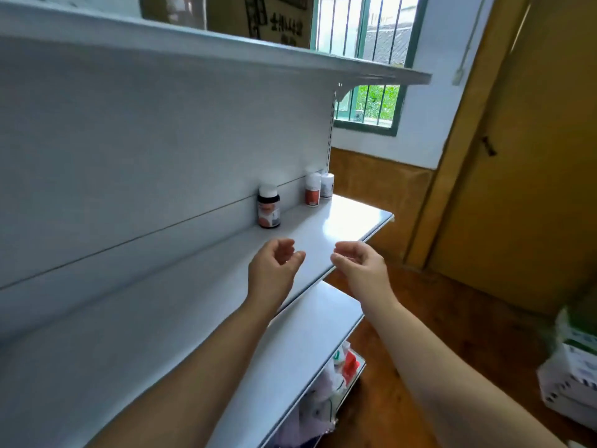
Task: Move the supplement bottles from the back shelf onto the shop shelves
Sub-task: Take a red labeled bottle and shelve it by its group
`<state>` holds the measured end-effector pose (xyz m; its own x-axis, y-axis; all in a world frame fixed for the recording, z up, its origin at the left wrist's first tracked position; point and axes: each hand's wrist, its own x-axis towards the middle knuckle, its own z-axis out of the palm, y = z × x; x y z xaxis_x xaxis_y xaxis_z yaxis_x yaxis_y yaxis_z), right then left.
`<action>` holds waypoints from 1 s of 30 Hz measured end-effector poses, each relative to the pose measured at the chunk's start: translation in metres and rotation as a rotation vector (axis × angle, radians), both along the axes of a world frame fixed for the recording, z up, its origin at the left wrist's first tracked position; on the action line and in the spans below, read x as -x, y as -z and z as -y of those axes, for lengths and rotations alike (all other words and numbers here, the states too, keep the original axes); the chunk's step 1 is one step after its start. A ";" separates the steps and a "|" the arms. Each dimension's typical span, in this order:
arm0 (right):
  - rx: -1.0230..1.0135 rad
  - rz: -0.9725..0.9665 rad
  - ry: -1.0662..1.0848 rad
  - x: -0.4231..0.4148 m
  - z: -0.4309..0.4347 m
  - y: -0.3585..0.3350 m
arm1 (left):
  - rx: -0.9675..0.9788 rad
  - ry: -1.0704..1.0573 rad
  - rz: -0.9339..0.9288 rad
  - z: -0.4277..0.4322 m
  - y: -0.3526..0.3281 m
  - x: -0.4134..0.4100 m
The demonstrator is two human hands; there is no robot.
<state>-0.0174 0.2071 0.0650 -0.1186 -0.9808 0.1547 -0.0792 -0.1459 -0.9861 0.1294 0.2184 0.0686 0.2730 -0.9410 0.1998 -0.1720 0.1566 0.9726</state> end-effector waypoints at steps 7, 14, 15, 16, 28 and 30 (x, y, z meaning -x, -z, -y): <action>-0.079 0.071 -0.013 0.084 0.137 0.026 | -0.056 -0.013 0.055 0.127 0.026 0.085; -0.108 -0.029 -0.276 0.138 0.271 0.030 | -0.134 -0.261 0.013 0.225 0.037 0.146; -0.112 -0.045 -0.299 0.141 0.288 0.028 | -0.147 -0.290 0.018 0.235 0.038 0.150; -0.118 -0.051 -0.318 0.142 0.304 0.027 | -0.159 -0.321 0.022 0.244 0.038 0.152; -0.144 -0.100 -0.509 0.095 0.428 0.040 | -0.210 -0.523 -0.044 0.351 0.044 0.123; -0.118 -0.140 -0.529 0.091 0.444 0.040 | -0.215 -0.529 -0.046 0.369 0.045 0.120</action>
